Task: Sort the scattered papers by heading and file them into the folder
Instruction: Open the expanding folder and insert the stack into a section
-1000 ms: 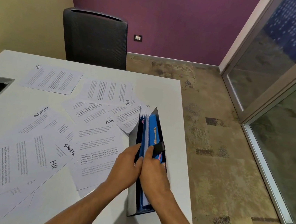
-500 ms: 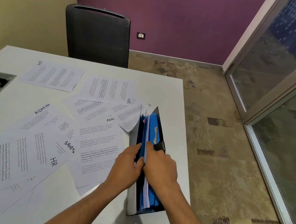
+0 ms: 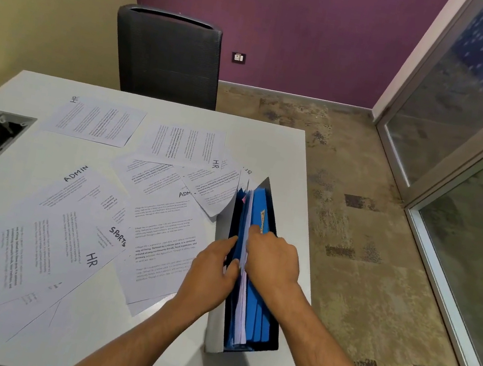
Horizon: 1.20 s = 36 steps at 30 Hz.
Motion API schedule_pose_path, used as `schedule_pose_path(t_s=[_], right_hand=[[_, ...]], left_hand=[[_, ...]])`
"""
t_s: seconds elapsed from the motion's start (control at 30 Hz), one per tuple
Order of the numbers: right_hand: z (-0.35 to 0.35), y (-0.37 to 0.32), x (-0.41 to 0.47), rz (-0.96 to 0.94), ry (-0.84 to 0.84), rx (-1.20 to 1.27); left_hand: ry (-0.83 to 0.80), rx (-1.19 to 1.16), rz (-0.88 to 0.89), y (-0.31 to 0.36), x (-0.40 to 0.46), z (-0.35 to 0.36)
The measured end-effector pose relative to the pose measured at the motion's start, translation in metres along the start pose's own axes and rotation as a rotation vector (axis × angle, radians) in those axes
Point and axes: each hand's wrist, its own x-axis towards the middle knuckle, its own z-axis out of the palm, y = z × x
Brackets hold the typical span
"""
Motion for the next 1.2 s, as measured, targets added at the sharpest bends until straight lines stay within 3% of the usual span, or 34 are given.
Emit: schedule_pose_path(t_s=[0.27,0.43,0.6,0.8,0.97,1.2], right_hand=[[0.019,0.045,-0.018,0.149,0.448,0.325],[0.038,0.074,-0.022,0.432,0.367,0.734],[0.051,0.095,-0.024,0.643,0.341,0.839],[0.083,0.115,-0.019,0.668,0.298,0.837],[0.106,0.126,-0.02,0.641,0.264,0.81],[0.151,0.128,-0.014,0.597,0.158,0.792]], left_hand=[[-0.042,0.004,-0.02,0.006,0.003,0.011],[-0.115,0.046,-0.004,0.017,0.006,0.027],[-0.234,0.152,0.089,0.021,0.011,0.053],[-0.459,0.243,0.11,-0.008,0.016,0.087],[-0.444,0.291,0.026,-0.05,0.009,0.09],[-0.465,0.53,-0.047,-0.103,-0.002,0.083]])
